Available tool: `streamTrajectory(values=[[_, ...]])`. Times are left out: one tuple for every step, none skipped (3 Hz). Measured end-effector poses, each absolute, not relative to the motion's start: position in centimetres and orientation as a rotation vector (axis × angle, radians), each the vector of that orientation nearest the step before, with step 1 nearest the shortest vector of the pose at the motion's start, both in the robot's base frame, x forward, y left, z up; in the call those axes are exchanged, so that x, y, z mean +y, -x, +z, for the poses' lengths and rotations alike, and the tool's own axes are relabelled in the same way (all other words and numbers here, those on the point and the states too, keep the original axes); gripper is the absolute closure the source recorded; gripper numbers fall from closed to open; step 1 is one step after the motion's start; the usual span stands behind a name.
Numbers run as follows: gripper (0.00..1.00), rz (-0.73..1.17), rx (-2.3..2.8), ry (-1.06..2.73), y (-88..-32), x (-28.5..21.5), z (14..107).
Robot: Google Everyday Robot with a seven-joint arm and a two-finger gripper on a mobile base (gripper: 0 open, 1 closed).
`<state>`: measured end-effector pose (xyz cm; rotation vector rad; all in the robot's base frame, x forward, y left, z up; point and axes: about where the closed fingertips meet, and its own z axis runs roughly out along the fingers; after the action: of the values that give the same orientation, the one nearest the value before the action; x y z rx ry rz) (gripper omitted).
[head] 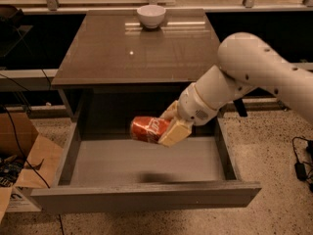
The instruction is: Place coke can into top drawer
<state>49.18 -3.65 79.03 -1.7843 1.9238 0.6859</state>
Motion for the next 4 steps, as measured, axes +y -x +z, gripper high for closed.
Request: streamTrajectory(values=[[1.00,0.725,2.032,1.703,-48.3,-5.4,73.8],[0.86,0.730,2.157,1.630,-46.9,-8.1,69.8],[0.63,0.704,2.245,1.585,-45.9,-10.6,67.7],[0.40,0.691,2.288,1.576,-45.4,-11.4,66.6]])
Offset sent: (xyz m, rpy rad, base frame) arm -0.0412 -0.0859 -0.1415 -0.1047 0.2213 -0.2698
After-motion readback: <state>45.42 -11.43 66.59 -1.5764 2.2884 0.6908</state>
